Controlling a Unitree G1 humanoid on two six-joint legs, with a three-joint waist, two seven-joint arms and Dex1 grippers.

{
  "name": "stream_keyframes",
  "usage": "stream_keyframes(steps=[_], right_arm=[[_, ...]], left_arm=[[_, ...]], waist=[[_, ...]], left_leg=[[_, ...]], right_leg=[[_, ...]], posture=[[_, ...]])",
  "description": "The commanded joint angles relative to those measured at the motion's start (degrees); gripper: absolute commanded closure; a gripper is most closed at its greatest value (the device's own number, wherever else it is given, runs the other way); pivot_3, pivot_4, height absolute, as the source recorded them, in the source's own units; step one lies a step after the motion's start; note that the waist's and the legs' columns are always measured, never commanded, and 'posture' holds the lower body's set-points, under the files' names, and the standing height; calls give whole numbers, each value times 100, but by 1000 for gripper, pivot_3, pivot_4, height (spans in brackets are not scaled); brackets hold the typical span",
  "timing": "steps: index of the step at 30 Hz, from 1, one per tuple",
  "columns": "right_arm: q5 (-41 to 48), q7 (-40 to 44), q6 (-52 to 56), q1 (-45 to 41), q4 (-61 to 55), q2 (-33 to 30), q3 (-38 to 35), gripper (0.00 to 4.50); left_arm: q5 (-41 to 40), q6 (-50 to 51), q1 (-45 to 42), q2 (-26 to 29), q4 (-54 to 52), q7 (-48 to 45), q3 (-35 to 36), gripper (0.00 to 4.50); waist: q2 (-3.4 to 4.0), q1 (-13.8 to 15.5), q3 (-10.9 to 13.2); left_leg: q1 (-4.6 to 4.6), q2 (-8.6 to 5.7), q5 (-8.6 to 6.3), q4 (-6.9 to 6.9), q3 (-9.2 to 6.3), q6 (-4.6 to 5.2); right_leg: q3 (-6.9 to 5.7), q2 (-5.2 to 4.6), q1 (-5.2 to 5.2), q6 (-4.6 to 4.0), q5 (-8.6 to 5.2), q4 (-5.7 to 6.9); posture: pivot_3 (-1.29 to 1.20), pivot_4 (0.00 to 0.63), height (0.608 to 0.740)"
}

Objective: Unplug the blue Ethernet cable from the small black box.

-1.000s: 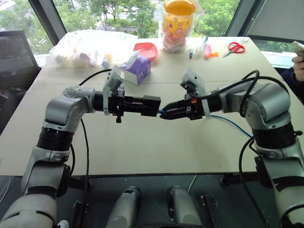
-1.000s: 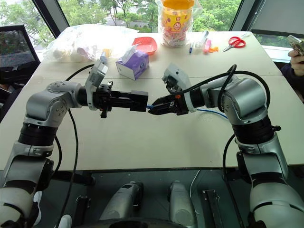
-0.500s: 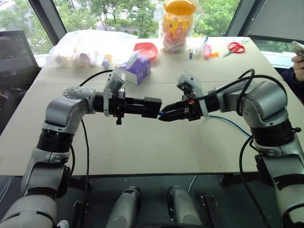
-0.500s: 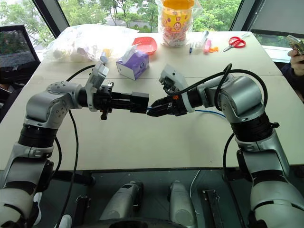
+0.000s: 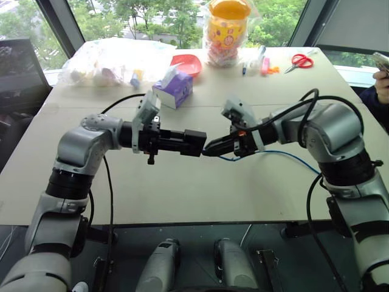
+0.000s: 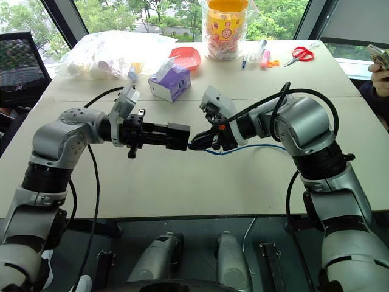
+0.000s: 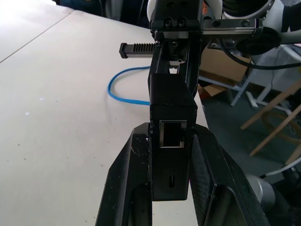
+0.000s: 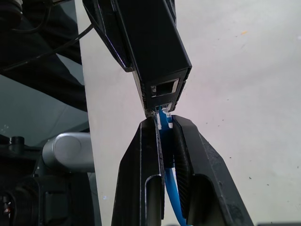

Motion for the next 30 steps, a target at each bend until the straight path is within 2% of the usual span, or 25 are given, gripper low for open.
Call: stream_keyframes(steps=[1, 6, 14, 17, 19, 22, 24, 25, 30], right_arm=[[-74, 93, -264, -142, -55, -101, 72, 4464], [-598, 414, -1022, 64, 247, -627, 456, 4464], [-982, 850, -1574, 190, 964, -1098, 492, 4464], [-1389, 301, -2334, 280, 1483, -866, 200, 4464], [-1786, -775, -2799, 195, 2193, -348, -83, 4464], [-2209, -1886, -3098, 69, 2935, 207, -403, 4464], [-2228, -2343, -3030, 45, 3142, 488, -698, 3613], [-2250, -2480, -3038, 55, 3163, 577, -789, 3326], [-2328, -3194, -2883, 246, 2874, 861, -1203, 811]], left_arm=[[-63, -4, 14, 62, -291, -29, 13, 4043], [-83, 0, 40, 217, -282, -129, 79, 4043], [-140, -14, 185, 500, -330, -183, 150, 4043], [22, -214, 248, 500, -250, -69, 156, 4043], [504, -896, 315, 268, -1, 305, 42, 4043], [1052, -1715, 384, -133, 345, 820, -71, 4043], [1311, -2083, 413, -450, 598, 1159, -136, 4043], [1342, -2149, 418, -578, 680, 1265, -132, 4043], [1698, -2824, 349, -1244, 1432, 1859, -136, 4043]], waist=[[0, 0, 0], [0, 0, 0], [-2, -18, 1], [-2, -20, 1], [-1, -23, 0], [-1, 13, 0], [-1, 42, 0], [-1, 51, 0], [0, 31, 0]], left_leg=[[0, 0, 0, 0, 0, 0], [0, 0, 0, 0, 2, 0], [-2, -3, 0, 1, 5, 0], [-2, 0, 0, 0, 6, 0], [-1, -1, 0, 1, 7, 0], [7, -3, 1, 2, 11, 0], [3, -6, 1, 2, 9, 0], [0, -8, 1, 2, 6, 0], [-8, -16, -1, -1, 5, 3]], right_leg=[[0, 0, 0, 0, 0, 0], [0, 0, 0, 0, -1, 0], [-2, -5, -1, -13, -9, -1], [-1, -3, -2, -12, -9, 0], [-1, -4, -2, -13, -8, 0], [3, -5, 4, -16, -6, 3], [5, -6, 1, -5, 1, 4], [4, -6, -1, 0, 4, 3], [4, -10, -7, 4, 6, 3]], posture=[[0, 150, 740], [0, 150, 740], [0, 150, 740], [0, 150, 740], [0, 150, 740], [0, 150, 740], [0, 150, 740], [0, 150, 740], [0, 150, 740]])
